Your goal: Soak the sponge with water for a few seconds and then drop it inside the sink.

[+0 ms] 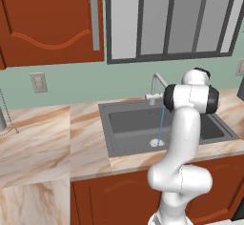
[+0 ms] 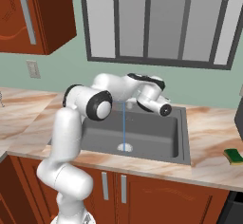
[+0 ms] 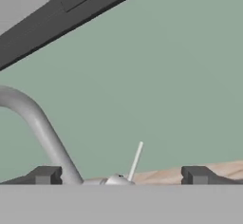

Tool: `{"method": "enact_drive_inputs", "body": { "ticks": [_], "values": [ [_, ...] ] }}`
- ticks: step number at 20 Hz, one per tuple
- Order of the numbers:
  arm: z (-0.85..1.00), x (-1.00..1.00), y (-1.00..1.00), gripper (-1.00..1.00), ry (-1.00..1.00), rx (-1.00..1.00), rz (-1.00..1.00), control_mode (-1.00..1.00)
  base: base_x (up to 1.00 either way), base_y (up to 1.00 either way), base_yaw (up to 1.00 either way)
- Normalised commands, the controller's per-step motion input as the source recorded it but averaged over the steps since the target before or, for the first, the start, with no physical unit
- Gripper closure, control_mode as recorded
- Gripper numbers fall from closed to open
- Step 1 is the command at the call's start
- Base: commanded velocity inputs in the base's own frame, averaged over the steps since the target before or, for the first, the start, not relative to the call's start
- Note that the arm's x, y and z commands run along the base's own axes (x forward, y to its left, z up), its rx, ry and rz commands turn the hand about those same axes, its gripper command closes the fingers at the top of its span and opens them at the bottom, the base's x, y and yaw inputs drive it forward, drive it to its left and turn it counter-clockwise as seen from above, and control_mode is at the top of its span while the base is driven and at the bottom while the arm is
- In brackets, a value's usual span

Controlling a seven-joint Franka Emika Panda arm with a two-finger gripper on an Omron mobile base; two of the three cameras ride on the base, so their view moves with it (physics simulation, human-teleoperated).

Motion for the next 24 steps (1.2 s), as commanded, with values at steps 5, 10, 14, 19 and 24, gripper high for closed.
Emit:
{"method": "enact_drive_inputs", "body": {
  "ticks": [5, 10, 14, 19, 24],
  "values": [
    [0.27, -0.19, 0.00, -1.00, 0.00, 0.00, 0.00, -1.00, 0.00, 0.00, 0.00],
    [0.12, -0.10, -0.05, -1.00, 0.07, 0.00, -0.05, -1.00, 0.00, 0.00, 0.00],
    [0.02, -0.12, -0.27, -1.00, 0.14, 0.00, -0.12, -1.00, 0.00, 0.00, 0.00],
    [0.05, -0.12, -0.34, -1.00, 0.16, 0.00, -0.15, -1.00, 0.00, 0.00, 0.00],
    [0.13, -0.07, -0.25, -1.00, 0.18, 0.00, -0.12, -1.00, 0.00, 0.00, 0.00]
  ]
}}
